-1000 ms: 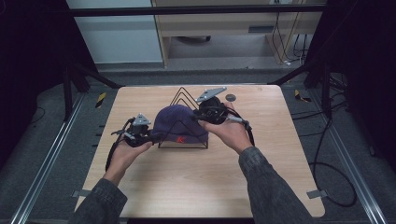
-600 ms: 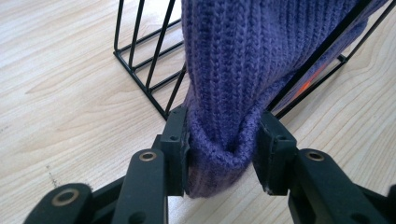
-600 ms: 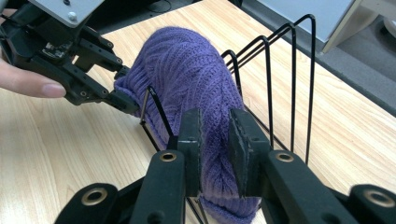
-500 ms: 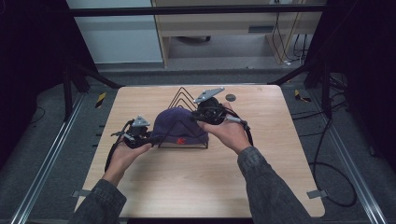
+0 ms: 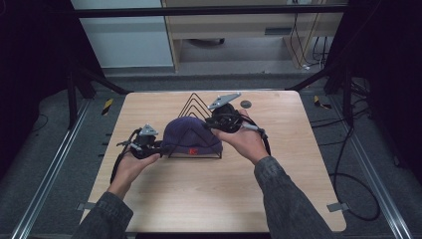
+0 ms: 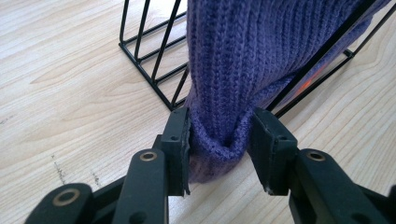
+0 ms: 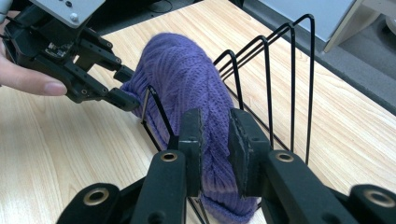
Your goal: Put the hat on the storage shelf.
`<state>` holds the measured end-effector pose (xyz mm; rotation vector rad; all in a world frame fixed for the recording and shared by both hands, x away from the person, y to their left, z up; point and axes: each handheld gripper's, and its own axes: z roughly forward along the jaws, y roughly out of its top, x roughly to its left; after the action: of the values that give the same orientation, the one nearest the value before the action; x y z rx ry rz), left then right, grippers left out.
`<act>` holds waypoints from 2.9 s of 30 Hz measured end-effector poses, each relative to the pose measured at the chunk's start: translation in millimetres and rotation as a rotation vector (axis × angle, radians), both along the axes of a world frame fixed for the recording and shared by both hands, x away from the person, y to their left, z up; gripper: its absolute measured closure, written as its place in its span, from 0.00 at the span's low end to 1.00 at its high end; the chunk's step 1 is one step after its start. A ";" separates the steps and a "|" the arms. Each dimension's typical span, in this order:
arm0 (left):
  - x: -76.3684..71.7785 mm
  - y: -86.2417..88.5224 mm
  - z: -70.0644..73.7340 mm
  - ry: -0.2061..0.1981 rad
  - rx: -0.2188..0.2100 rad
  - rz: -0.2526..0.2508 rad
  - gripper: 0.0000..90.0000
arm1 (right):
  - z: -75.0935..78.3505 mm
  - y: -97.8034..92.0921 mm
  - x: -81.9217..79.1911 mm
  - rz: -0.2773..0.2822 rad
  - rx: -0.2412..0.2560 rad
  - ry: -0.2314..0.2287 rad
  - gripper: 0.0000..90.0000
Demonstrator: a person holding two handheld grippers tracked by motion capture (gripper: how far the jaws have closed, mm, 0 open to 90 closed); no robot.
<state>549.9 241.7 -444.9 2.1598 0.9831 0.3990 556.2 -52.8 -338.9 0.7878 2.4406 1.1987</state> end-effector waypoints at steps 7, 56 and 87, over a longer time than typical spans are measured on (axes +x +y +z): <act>-6.4 7.1 1.2 -0.011 0.009 0.007 0.65 | 2.2 -4.1 -2.1 -0.006 0.006 -0.005 0.83; -47.6 30.3 -45.2 0.116 0.080 0.171 0.06 | 35.2 -45.5 -31.5 -0.152 0.050 -0.076 0.18; -49.4 36.1 -56.0 0.069 0.091 0.178 0.00 | 4.4 -163.1 -58.4 -0.346 0.076 -0.043 0.12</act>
<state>500.4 277.9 -500.9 2.1863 1.2230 0.4647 497.8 -215.9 -334.5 1.1381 2.1201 1.1633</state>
